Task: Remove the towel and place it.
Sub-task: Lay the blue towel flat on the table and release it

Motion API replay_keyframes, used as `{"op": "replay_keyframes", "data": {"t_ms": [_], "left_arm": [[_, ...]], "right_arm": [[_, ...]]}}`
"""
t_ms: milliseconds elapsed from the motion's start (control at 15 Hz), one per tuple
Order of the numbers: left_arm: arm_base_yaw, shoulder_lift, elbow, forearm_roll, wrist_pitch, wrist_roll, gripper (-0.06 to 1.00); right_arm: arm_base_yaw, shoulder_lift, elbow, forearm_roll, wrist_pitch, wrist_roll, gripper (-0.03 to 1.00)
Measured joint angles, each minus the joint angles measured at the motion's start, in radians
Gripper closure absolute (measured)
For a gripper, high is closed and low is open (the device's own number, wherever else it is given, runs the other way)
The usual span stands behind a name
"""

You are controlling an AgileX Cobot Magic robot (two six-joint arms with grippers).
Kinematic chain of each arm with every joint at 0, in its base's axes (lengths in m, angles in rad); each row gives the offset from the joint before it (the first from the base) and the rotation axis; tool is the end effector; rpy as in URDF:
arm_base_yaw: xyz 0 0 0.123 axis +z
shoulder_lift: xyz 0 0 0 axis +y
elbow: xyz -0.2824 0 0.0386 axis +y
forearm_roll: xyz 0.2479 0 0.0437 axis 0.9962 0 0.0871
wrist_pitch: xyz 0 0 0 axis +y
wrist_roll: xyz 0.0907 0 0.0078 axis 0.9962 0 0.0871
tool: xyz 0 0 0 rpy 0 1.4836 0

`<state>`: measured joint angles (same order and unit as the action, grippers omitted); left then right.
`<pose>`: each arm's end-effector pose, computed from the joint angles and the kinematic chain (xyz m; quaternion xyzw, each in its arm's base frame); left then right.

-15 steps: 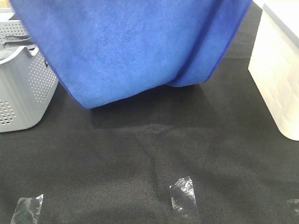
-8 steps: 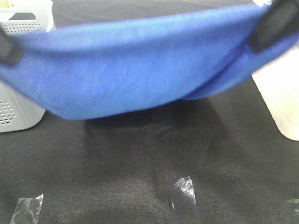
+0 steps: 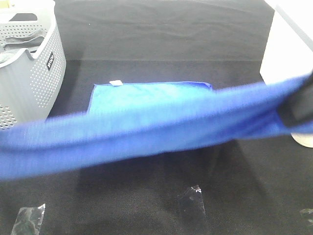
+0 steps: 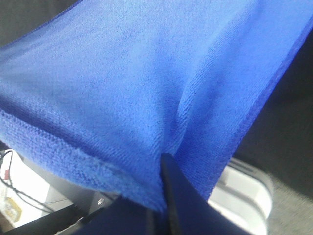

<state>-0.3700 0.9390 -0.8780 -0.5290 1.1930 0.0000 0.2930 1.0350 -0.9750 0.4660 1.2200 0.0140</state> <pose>0.1242 -0.0940 0.3300 0.1290 0.9379 -0.2886 0.1430 0.1539 0.0866 0.3387 -0.0960 0.9515 0.2532 0.1458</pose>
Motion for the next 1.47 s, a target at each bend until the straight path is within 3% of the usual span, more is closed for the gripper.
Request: {"op": "replay_keyframes", "data": {"t_ms": [267,667,867,1267,1467], "left_arm": [[0.000,-0.076,0.162,-0.094,-0.002,0.000,0.94],[0.000,-0.051,0.292,-0.103,-0.009,0.006,0.94],[0.000,0.053,0.301,-0.091,-0.034,0.018,0.94],[-0.001,0.404,0.301,-0.084,-0.130,0.157,0.94],[-0.096,0.520,0.301,-0.084,-0.163,0.176,0.94]], "right_arm": [[0.000,-0.069,0.129,0.031,0.001,0.035,0.94],[0.000,0.036,0.284,0.055,0.000,0.023,0.94],[0.000,0.144,0.325,0.053,-0.001,-0.023,0.94],[0.000,0.355,0.332,0.034,-0.032,-0.103,0.94],[-0.001,0.425,0.332,0.016,-0.042,-0.127,0.94]]}}
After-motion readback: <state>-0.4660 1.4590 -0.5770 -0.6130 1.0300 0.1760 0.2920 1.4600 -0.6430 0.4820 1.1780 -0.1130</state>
